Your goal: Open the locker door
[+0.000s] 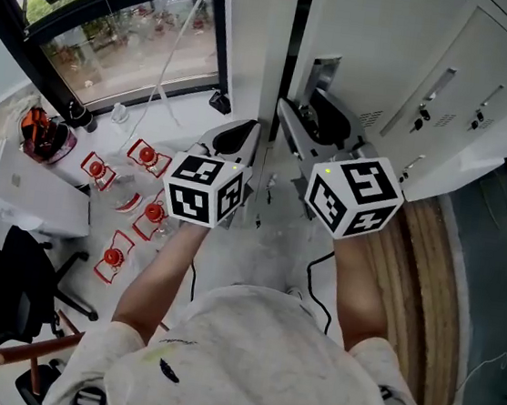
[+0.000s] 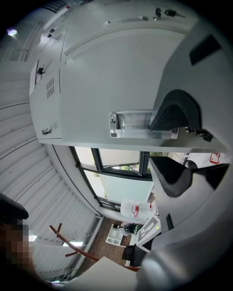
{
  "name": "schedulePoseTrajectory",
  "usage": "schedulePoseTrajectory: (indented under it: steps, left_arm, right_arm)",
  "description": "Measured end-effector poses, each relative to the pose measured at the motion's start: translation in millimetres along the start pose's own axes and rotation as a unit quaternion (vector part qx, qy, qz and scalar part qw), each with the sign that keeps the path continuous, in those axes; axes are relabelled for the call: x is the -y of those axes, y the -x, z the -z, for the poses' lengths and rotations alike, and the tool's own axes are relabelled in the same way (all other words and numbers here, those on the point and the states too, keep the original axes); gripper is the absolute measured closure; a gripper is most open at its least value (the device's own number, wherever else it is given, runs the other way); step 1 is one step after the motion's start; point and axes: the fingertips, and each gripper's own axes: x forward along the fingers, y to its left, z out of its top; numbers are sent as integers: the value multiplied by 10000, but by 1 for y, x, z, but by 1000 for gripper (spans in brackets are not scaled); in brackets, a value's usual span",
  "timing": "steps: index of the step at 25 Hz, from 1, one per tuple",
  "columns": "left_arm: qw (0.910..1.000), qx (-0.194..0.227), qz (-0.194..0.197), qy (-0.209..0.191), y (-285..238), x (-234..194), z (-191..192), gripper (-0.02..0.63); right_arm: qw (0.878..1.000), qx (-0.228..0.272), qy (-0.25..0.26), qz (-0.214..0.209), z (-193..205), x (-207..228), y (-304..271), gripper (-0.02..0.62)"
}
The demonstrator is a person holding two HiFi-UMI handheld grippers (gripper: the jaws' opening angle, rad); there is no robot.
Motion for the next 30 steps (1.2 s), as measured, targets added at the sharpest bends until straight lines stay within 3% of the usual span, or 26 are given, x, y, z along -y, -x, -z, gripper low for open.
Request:
schedulePoseTrajectory:
  steps: [30]
  left_arm:
    - [9966, -108, 816, 33, -10, 57, 11, 600]
  right_arm:
    - [9996, -42, -40, 279, -3, 4, 66, 457]
